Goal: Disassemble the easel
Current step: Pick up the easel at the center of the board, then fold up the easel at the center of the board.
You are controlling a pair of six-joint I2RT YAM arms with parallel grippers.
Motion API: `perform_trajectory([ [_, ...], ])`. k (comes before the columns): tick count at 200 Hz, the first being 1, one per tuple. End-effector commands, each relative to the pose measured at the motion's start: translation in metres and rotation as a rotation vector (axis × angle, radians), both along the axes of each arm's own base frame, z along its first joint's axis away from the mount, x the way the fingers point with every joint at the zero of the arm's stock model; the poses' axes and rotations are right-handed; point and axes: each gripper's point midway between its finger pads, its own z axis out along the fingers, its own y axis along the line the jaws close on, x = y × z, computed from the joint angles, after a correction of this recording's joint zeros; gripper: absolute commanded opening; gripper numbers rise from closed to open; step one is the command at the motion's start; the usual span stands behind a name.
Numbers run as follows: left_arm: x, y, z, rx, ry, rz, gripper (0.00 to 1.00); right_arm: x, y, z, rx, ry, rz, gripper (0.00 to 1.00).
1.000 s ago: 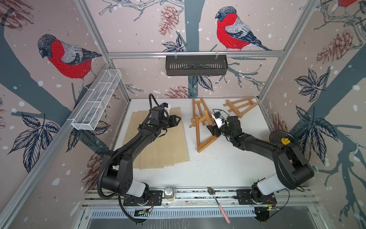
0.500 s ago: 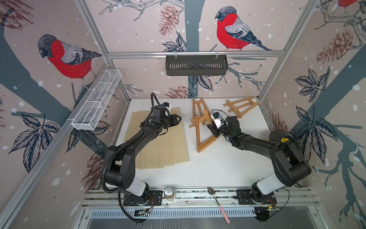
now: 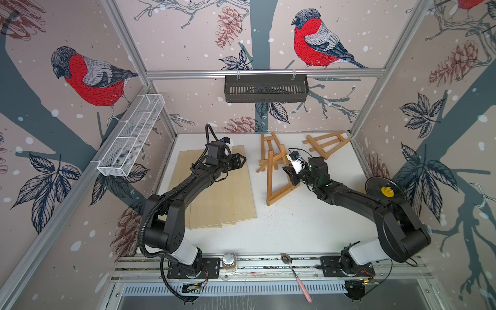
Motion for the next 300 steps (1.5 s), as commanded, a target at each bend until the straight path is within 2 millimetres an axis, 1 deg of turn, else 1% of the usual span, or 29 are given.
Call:
perform_trajectory([
  [1,0.004,-0.003,0.009,-0.012,-0.018,-0.012,0.39,-0.003,-0.005,0.03,0.032,-0.028,-0.049,0.07],
  [21,0.008,-0.011,0.019,-0.045,-0.036,-0.032,0.37,-0.013,-0.015,0.055,0.028,-0.04,-0.094,0.07],
  [24,0.008,-0.012,0.021,-0.05,-0.038,-0.034,0.36,-0.014,-0.016,0.054,0.021,-0.03,-0.099,0.07],
  [25,0.008,-0.013,0.022,-0.052,-0.039,-0.035,0.36,-0.015,-0.017,0.059,0.026,-0.039,-0.102,0.07],
  [28,0.009,-0.014,0.023,-0.057,-0.042,-0.038,0.36,-0.018,-0.02,0.066,0.03,-0.046,-0.107,0.07],
  [36,0.011,-0.019,0.027,-0.066,-0.05,-0.046,0.35,-0.024,-0.025,0.074,0.029,-0.047,-0.121,0.07],
  [50,0.014,-0.031,0.034,-0.07,-0.067,-0.067,0.35,-0.034,-0.032,0.087,0.029,-0.051,-0.13,0.07],
  [69,0.021,-0.052,0.042,-0.074,-0.087,-0.105,0.35,-0.047,-0.037,0.101,0.043,-0.058,-0.137,0.07],
  [87,0.026,-0.074,0.047,-0.084,-0.098,-0.144,0.36,-0.055,-0.04,0.111,0.053,-0.046,-0.139,0.07],
  [99,0.029,-0.088,0.052,-0.09,-0.109,-0.168,0.36,-0.059,-0.041,0.114,0.054,-0.039,-0.145,0.07],
  [115,0.031,-0.104,0.056,-0.096,-0.122,-0.194,0.36,-0.063,-0.041,0.114,0.05,-0.026,-0.153,0.07],
  [128,0.029,-0.117,0.057,-0.106,-0.119,-0.227,0.36,-0.065,-0.043,0.115,0.056,-0.02,-0.165,0.07],
  [143,0.022,-0.132,0.056,-0.125,-0.107,-0.279,0.36,-0.064,-0.047,0.117,0.066,-0.024,-0.186,0.07],
  [165,0.004,-0.15,0.048,-0.147,-0.074,-0.348,0.36,-0.058,-0.051,0.123,0.088,-0.039,-0.233,0.07],
  [181,-0.01,-0.157,0.045,-0.177,-0.052,-0.39,0.36,-0.053,-0.054,0.129,0.114,-0.052,-0.258,0.07],
  [212,-0.034,-0.17,0.039,-0.237,-0.016,-0.459,0.36,-0.041,-0.055,0.133,0.144,-0.067,-0.287,0.07],
  [246,-0.061,-0.195,0.046,-0.311,0.006,-0.57,0.36,-0.029,-0.06,0.134,0.152,-0.089,-0.348,0.07],
  [267,-0.079,-0.209,0.058,-0.372,0.001,-0.647,0.36,-0.022,-0.069,0.133,0.156,-0.105,-0.399,0.07],
  [279,-0.088,-0.215,0.064,-0.405,0.004,-0.688,0.36,-0.019,-0.074,0.133,0.16,-0.114,-0.424,0.07],
  [300,-0.096,-0.22,0.066,-0.438,0.021,-0.722,0.36,-0.015,-0.085,0.128,0.165,-0.108,-0.475,0.07],
])
